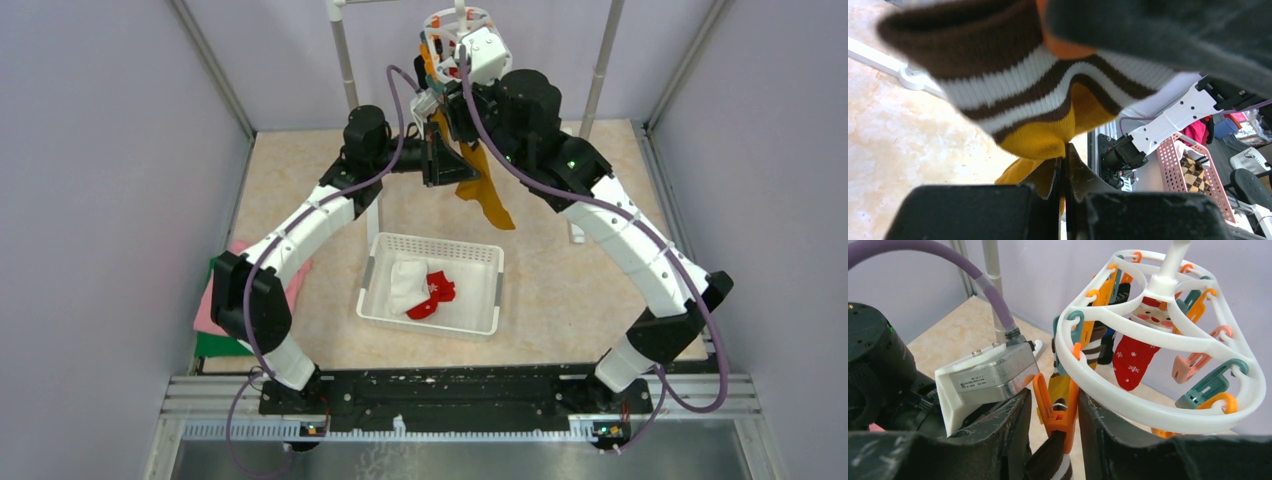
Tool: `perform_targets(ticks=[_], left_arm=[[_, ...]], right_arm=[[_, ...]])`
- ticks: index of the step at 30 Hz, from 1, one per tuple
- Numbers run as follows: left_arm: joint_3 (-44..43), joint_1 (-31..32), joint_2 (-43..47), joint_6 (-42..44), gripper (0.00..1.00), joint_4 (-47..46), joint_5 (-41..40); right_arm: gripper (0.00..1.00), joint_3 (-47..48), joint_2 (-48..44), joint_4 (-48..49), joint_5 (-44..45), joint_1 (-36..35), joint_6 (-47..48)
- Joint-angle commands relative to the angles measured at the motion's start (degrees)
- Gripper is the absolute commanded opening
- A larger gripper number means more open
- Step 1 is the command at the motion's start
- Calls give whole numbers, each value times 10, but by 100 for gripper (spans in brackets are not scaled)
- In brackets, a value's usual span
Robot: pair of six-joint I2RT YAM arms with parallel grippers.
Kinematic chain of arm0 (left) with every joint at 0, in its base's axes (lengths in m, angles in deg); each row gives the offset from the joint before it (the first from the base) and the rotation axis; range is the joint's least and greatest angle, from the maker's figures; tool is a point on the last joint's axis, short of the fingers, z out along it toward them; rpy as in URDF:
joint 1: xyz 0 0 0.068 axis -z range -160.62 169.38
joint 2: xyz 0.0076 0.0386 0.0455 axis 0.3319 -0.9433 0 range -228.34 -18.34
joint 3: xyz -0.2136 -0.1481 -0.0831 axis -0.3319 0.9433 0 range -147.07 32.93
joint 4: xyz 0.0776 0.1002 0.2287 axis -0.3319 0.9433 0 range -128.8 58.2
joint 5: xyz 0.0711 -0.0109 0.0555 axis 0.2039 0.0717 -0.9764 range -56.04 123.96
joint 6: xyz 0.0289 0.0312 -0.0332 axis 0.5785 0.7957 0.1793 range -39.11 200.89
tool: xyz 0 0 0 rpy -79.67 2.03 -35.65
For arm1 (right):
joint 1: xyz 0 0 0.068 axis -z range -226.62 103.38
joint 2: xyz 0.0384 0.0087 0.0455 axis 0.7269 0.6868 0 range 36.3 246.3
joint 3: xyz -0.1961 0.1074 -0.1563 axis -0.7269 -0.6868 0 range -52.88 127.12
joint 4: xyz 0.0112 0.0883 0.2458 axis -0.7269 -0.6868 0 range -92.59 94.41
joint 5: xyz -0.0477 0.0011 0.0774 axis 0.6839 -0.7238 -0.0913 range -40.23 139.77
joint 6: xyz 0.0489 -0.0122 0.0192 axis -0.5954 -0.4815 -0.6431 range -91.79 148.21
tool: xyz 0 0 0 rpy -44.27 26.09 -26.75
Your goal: Remove the socks clipped to the hanger
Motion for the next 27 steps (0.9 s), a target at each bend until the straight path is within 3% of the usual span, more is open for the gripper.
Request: perform_targets(ticks=[1, 7, 13, 17, 27], left_arm=[[6, 5, 27, 3, 0, -21, 5], [6, 6, 31, 5, 0, -19, 4], [13, 5, 41, 38, 0, 20, -1], [34, 4, 59, 106, 0, 86, -12], [48, -13, 86, 193, 0, 167, -20]], right_arm=[[35, -18, -19, 79, 49, -13, 11], [29, -41, -23, 111, 66, -18, 0], [11, -61, -42, 139, 71, -18, -16], [0, -55, -50, 137, 61, -17, -33], [0, -71, -75, 124, 25, 20, -102]])
